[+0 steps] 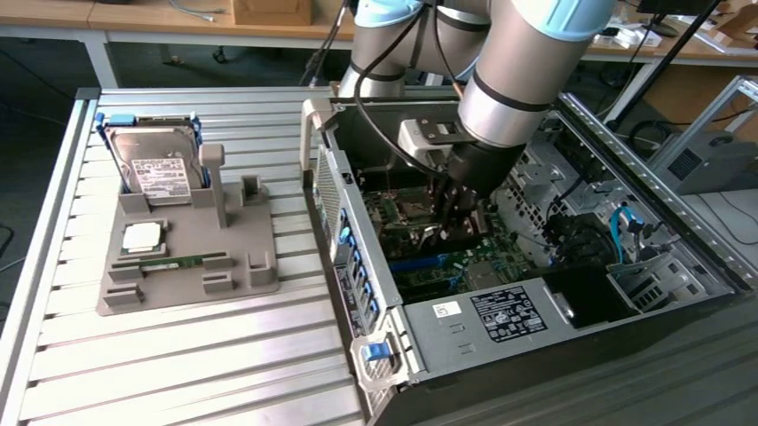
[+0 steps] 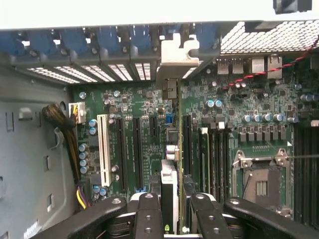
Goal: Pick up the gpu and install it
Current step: 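Insert the gpu into the slot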
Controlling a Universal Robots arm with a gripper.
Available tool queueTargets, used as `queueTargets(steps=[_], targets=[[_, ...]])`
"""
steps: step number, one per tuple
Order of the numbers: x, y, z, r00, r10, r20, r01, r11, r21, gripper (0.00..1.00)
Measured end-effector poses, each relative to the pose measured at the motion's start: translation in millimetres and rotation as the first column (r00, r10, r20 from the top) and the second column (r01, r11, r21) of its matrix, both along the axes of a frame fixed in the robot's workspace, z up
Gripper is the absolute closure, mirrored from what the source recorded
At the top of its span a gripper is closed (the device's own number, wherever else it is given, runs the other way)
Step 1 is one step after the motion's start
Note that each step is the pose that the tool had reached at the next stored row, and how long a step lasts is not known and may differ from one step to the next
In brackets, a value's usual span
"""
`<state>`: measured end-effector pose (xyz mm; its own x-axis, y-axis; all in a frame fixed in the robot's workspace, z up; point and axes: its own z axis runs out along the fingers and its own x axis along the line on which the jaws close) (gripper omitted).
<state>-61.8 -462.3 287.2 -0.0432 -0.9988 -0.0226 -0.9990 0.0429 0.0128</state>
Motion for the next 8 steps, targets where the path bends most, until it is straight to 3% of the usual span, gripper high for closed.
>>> queueTargets(steps=[8], targets=[[-4.7,0.0,-11.2,1.0000,-0.001,0.0000,0.001,1.0000,-0.0009,0.73]])
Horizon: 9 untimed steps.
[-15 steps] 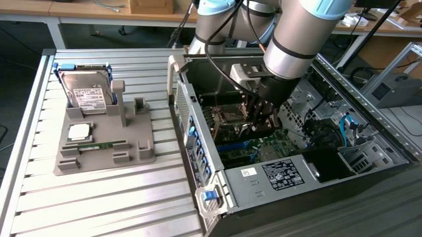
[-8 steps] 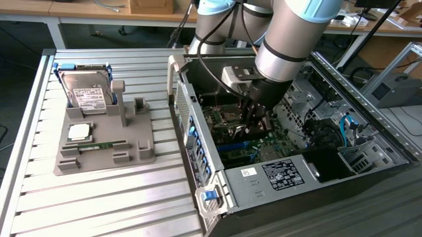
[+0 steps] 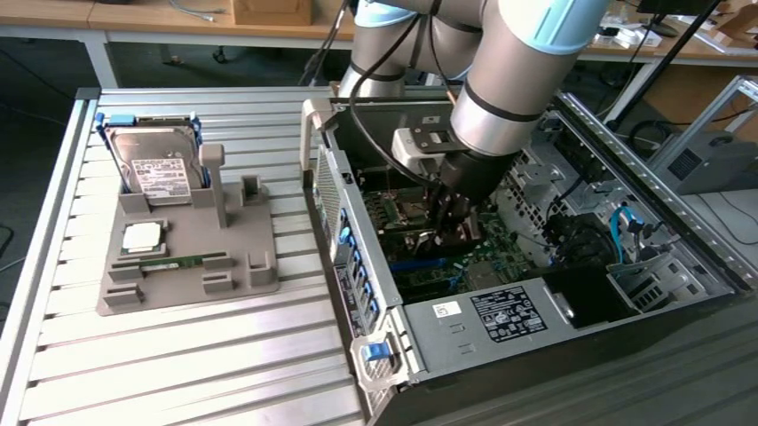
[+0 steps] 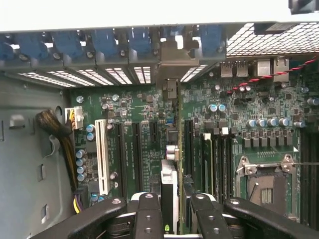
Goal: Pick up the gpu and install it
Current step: 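Insert the gpu into the slot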
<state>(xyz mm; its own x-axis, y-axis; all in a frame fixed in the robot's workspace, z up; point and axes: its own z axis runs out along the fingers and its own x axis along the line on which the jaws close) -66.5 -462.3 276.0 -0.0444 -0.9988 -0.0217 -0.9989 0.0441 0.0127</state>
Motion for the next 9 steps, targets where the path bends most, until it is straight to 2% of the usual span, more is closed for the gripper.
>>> queueTargets(steps=[9], targets=[[-1.8,0.0,-3.2,1.0000,-0.004,0.0000,0.004,1.0000,-0.0002,0.73]])
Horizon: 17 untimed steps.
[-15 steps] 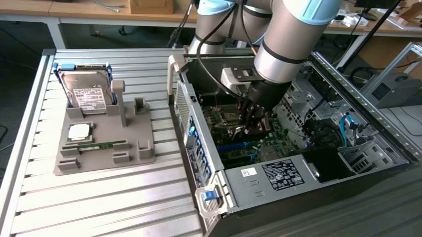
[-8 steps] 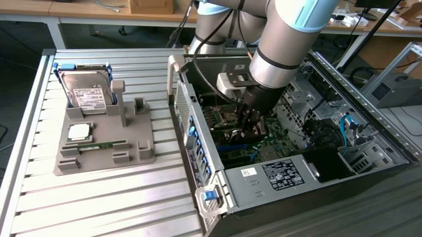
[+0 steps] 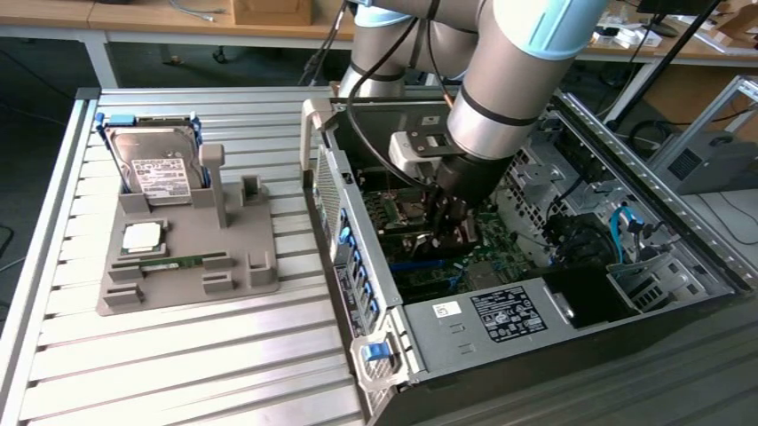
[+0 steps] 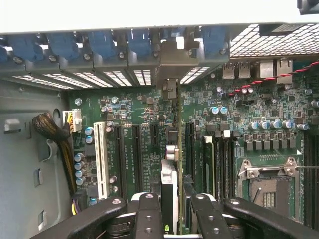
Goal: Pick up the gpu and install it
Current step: 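Insert the gpu into the slot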
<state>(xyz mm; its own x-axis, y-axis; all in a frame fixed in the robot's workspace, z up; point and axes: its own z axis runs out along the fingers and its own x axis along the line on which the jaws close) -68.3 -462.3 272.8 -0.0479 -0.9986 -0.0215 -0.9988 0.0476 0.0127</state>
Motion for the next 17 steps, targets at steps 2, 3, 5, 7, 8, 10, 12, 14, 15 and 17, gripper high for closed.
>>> queueTargets(steps=[2,3,5,7,8,10,12,14,15,17], targets=[[-0.6,0.0,-0.2,1.0000,-0.002,0.0001,0.002,1.0000,0.0003,0.73],[-1.5,0.0,-0.3,1.0000,-0.002,0.0001,0.002,1.0000,0.0003,0.73],[-4.3,0.0,-0.5,1.0000,-0.002,0.0001,0.002,1.0000,0.0002,0.73],[-5.3,0.0,-0.7,1.0000,-0.002,0.0000,0.002,1.0000,0.0001,0.73],[-5.3,0.0,-0.9,1.0000,-0.002,0.0000,0.002,1.0000,0.0000,0.73],[-5.3,0.0,-1.9,1.0000,-0.002,0.0001,0.002,1.0000,0.0003,0.73],[-5.4,0.0,-2.6,1.0000,-0.002,0.0000,0.002,1.0000,0.0000,0.73],[-5.4,0.0,-2.6,1.0000,-0.002,0.0000,0.002,1.0000,0.0000,0.73],[-5.4,0.0,-2.6,1.0000,-0.002,-0.0001,0.002,1.0000,0.0001,0.73],[-5.4,0.1,-2.9,1.0000,-0.002,-0.0072,0.002,1.0000,0.0004,0.73]])
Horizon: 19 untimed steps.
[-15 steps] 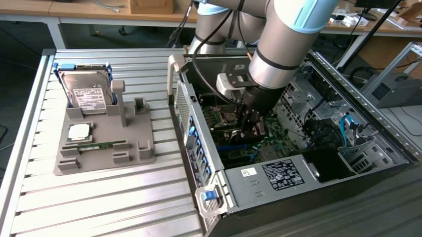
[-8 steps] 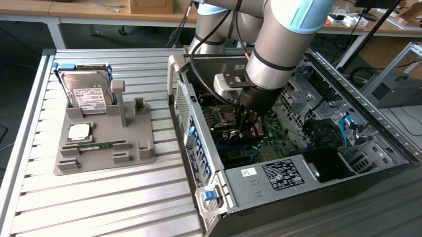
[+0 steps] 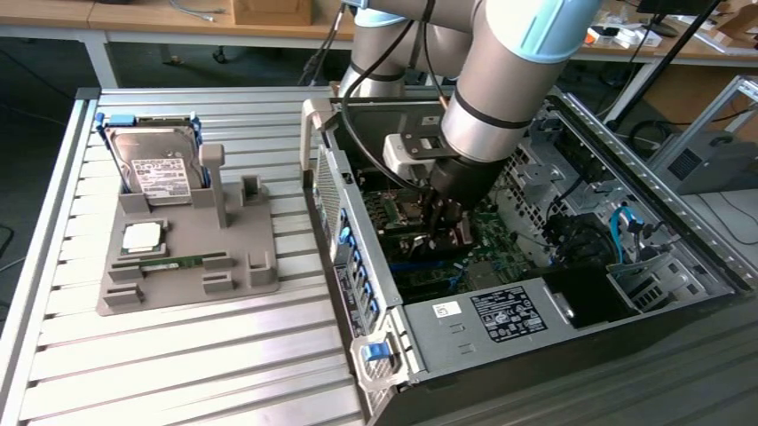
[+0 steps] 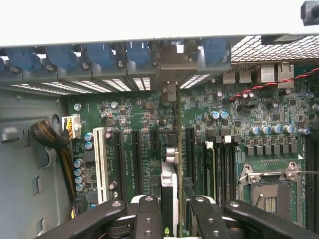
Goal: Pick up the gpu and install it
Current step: 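Insert the gpu into the slot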
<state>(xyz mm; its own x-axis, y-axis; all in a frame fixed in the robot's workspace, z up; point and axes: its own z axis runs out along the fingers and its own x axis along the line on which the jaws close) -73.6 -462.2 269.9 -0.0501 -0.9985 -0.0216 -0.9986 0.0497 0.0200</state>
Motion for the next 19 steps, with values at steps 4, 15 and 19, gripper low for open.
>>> queueTargets(steps=[4,15,19], targets=[[0.3,0.0,-0.4,0.9995,0.001,-0.0315,-0.001,1.0000,0.0001,0.73],[0.8,-0.8,-0.6,0.9995,0.000,-0.0326,0.000,1.0000,-0.0003,0.73],[3.2,-0.9,-2.2,0.9995,0.000,-0.0325,0.000,1.0000,-0.0003,0.73]])
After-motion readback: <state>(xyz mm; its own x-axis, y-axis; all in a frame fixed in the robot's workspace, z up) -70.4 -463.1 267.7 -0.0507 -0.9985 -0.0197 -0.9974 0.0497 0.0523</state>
